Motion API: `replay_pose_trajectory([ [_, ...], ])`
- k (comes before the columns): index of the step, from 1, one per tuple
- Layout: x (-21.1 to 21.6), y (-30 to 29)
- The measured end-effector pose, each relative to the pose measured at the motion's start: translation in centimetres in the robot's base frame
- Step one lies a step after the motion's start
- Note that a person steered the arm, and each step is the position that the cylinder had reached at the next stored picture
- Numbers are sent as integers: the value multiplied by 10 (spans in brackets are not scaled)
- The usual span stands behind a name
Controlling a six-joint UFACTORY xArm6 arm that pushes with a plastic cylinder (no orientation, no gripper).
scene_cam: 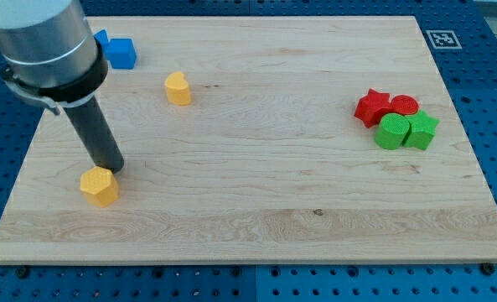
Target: Move the yellow heart into the yellow hexagon
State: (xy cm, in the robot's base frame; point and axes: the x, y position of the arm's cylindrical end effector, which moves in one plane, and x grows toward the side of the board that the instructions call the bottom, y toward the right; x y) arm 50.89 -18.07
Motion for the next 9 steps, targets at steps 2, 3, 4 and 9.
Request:
replay_pose_trajectory([
  [2,-15,-9],
  [3,28,-9],
  [4,35,-9],
  [9,-103,62],
])
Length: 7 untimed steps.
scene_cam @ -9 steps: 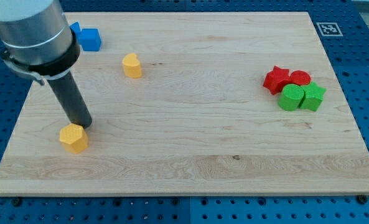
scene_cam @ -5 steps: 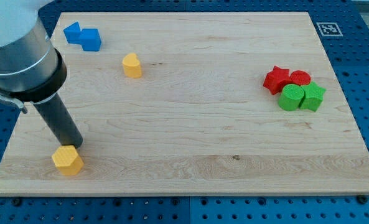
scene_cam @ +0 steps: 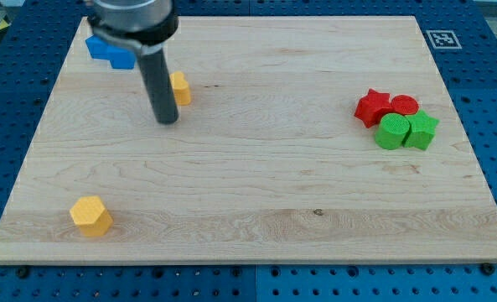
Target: Move the yellow heart into the yellow hexagon
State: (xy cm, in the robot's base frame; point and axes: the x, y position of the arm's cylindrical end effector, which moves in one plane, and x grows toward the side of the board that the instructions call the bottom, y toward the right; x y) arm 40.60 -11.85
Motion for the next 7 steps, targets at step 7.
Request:
replay_pose_trajectory([
  [7,-26,84],
])
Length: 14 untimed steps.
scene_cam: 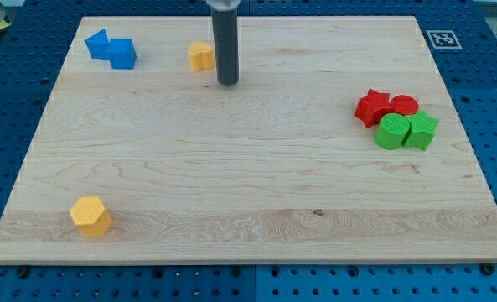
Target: Move the yellow heart into the yellow hexagon
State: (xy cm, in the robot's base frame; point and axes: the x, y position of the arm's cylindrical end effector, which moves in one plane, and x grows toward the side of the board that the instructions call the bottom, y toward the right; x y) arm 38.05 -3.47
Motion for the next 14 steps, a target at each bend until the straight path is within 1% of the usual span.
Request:
replay_pose_trajectory([
  [1,0,3],
  [3,-105,-2],
  [4,-118,-32],
  [5,-81,-46],
  [6,5,-54],
  [7,61,-54],
  [8,46,-54],
  [9,50,-75],
  [11,146,-82],
  [13,142,-76],
  [14,168,-80],
])
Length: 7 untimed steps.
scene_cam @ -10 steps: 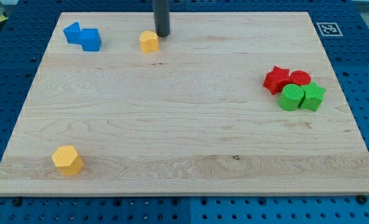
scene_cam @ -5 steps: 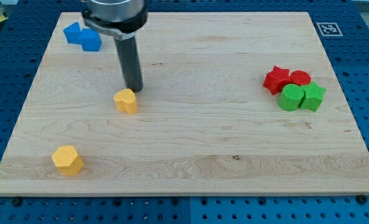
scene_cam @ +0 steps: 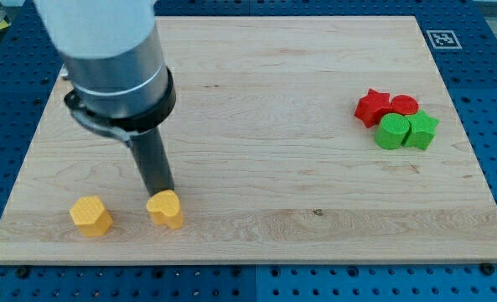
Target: Move the yellow heart into the yellow hexagon
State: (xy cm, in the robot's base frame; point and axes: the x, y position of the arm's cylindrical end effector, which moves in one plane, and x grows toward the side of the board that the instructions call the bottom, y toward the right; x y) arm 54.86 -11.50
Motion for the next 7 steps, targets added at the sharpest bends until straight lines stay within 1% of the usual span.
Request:
replay_pose_trajectory([
  [1,-11,10],
  [2,-16,53],
  [3,7,83],
  [4,29,65],
  [6,29,-2],
  [7,25,-6],
])
